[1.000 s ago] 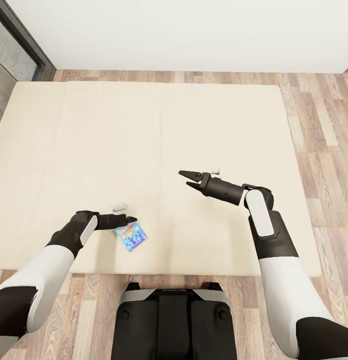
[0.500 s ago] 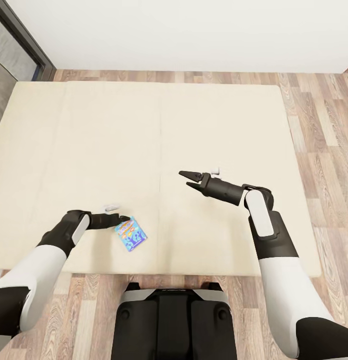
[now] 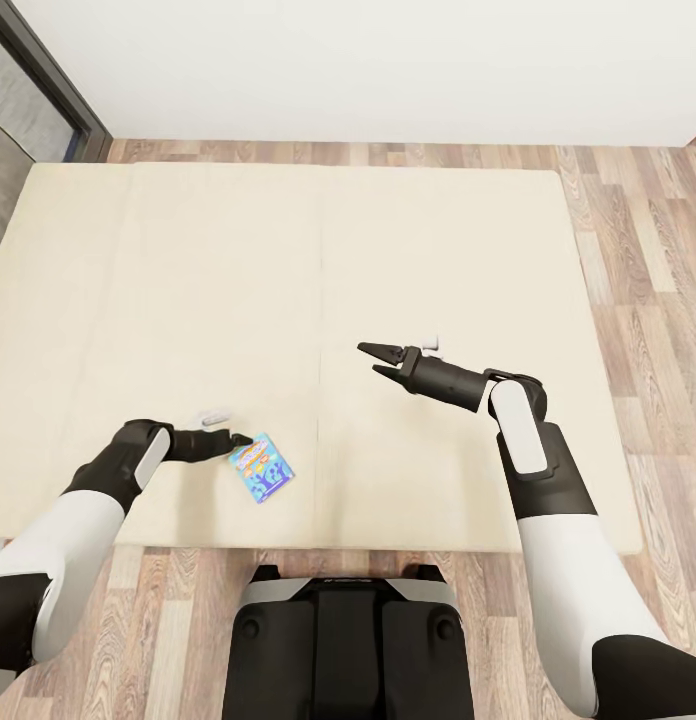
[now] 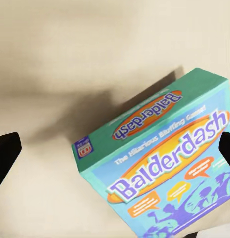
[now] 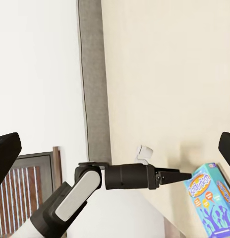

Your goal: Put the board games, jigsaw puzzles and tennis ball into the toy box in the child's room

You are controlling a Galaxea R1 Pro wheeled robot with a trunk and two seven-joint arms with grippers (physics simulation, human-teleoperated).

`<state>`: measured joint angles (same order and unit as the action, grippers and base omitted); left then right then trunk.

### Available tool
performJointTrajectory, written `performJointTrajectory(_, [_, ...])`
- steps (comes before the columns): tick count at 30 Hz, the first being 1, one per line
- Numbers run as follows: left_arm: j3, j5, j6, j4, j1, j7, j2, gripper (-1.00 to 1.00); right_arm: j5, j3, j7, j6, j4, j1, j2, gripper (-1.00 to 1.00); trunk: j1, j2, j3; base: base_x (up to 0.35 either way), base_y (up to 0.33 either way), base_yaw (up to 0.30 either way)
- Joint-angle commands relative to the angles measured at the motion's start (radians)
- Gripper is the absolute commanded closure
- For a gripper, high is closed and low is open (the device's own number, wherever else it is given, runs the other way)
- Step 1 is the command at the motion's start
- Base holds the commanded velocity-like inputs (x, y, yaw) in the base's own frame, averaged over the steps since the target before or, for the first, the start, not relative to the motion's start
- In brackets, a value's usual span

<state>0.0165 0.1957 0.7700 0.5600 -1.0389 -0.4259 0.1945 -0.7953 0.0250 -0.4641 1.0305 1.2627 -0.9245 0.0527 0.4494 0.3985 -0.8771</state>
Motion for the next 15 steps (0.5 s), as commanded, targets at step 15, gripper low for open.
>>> performJointTrajectory(15, [-0.004, 0.001, 0.011, -0.021, 0.002, 0.002, -0.015, -1.0, 0.008, 0.003, -0.008, 0.005, 0.0, 0.0, 0.001, -1.0, 0.001, 0.002, -0.001, 0.0, 0.0, 0.0])
